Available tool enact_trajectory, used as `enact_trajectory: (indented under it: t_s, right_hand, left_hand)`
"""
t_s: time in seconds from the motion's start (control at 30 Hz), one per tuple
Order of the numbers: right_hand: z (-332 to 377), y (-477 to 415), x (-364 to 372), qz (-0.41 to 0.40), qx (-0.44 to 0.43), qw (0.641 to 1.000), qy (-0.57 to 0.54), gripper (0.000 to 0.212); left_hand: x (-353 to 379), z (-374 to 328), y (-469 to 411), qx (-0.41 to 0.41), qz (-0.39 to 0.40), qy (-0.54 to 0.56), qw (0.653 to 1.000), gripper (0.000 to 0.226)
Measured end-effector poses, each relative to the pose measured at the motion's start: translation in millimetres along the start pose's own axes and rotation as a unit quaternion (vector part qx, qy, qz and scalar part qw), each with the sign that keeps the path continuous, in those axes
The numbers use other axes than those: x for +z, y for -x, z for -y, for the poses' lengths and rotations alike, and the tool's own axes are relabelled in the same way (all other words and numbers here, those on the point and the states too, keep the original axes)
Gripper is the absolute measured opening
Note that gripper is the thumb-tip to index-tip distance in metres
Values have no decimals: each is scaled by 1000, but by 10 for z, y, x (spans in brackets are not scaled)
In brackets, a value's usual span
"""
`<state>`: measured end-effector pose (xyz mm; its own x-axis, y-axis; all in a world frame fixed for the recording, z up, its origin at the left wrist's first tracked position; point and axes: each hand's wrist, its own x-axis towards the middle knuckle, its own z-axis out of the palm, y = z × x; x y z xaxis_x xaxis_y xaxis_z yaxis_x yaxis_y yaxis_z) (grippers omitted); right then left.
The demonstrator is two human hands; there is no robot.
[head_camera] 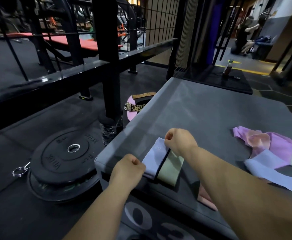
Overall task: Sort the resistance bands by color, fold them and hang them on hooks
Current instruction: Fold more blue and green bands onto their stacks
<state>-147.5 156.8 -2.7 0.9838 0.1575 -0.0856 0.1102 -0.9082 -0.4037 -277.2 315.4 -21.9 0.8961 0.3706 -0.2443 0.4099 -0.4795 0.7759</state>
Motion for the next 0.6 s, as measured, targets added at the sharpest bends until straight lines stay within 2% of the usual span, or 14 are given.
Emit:
enact_trajectory:
  t_s: [0.23, 0.4, 0.6]
  right_hand:
    - [-44, -5, 111, -6, -3, 1000, 6, 18]
    - [-76, -12, 147, -16, -12, 1000, 12, 17]
    - [-121, -20, 201, -47, -37, 998, 20, 20]
  left_hand:
    - [130, 27, 74, 72, -48, -116, 990, 10]
    - [174, 54, 79, 122, -93, -128, 980, 13]
    - [173, 104, 10, 231, -40, -106, 966, 25]
